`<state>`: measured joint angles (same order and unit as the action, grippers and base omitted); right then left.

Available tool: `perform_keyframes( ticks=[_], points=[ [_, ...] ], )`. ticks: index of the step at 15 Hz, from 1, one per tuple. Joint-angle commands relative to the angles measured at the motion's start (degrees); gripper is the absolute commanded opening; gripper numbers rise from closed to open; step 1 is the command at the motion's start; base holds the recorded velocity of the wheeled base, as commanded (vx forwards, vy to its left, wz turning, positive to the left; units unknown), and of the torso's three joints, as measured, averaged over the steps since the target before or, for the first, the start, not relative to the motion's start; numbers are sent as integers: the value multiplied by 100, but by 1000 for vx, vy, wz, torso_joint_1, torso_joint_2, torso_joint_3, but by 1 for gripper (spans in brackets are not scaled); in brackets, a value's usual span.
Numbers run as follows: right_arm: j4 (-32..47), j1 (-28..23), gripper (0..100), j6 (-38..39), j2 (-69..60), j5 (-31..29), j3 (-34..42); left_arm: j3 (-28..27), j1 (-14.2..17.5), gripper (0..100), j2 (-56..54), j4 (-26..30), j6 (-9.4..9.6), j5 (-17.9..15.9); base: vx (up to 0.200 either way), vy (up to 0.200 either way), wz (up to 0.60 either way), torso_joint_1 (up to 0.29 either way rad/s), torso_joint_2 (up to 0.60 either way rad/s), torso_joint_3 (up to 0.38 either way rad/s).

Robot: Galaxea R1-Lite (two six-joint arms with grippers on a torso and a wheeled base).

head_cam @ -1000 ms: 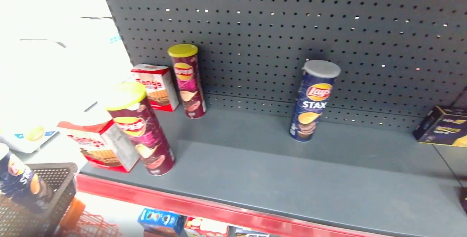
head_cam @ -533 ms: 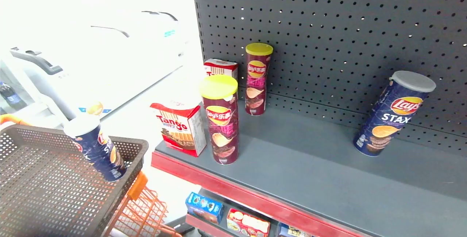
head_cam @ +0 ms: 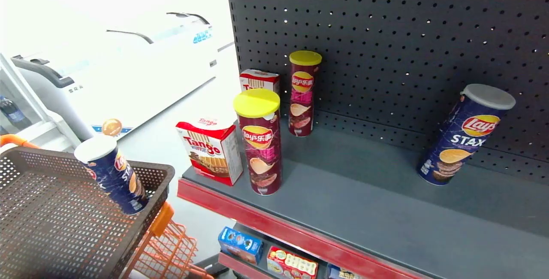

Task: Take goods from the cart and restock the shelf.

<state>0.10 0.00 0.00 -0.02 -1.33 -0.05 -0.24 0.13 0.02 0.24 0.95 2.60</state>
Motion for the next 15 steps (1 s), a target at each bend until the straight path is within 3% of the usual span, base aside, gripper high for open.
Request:
perform_keyframes(
  ticks=[1, 3, 4, 5, 6, 7, 8, 9, 10, 13, 15],
  points=[
    [-1, 0, 100, 0, 2, 1, 5, -723, 22, 100, 1017, 55, 634, 294, 0, 0, 0, 0, 0, 0],
    [-1, 0, 100, 0, 2, 1, 5, -1584, -22, 100, 2529, -33, 415, 496, 0, 0, 0, 0, 0, 0],
    [-1, 0, 100, 0, 2, 1, 5, -1716, -172, 100, 2810, -77, 380, 531, 0, 0, 0, 0, 0, 0],
    [-1, 0, 100, 0, 2, 1, 5, -1892, -637, 100, 3206, -139, 292, 742, 0, 0, 0, 0, 0, 0],
    [-1, 0, 100, 0, 2, 1, -4, -2155, -462, 100, 3865, -156, 125, 839, 0, 0, 0, 0, 0, 0],
    [-1, 0, 100, 0, 2, 1, 5, -2384, 39, 100, 4348, -200, 116, 593, 0, 0, 0, 0, 0, 0],
    [-1, 0, 100, 0, 2, 1, 5, -2630, 839, 100, 4928, -376, 142, -58, 0, 0, 0, 0, 0, 0],
    [-1, 0, 100, 0, 2, 1, 5, -2700, 1314, 100, 5359, -552, 265, -585, 0, 0, 0, 0, 0, 0],
    [-1, 0, 100, 0, 2, 1, 5, -2630, 1551, 100, 5825, -842, 423, -708, 0, 0, 0, 0, 0, 0],
    [-1, 0, 100, 0, 2, 1, -4, -2287, 1595, 100, 6589, -1853, 661, -664, 0, 0, 0, 0, 0, 0],
    [-1, 0, 100, 0, 2, 1, 5, -2067, 1577, 100, 7372, -2863, 626, -638, 0, 0, 0, 0, 0, 0]
  ],
)
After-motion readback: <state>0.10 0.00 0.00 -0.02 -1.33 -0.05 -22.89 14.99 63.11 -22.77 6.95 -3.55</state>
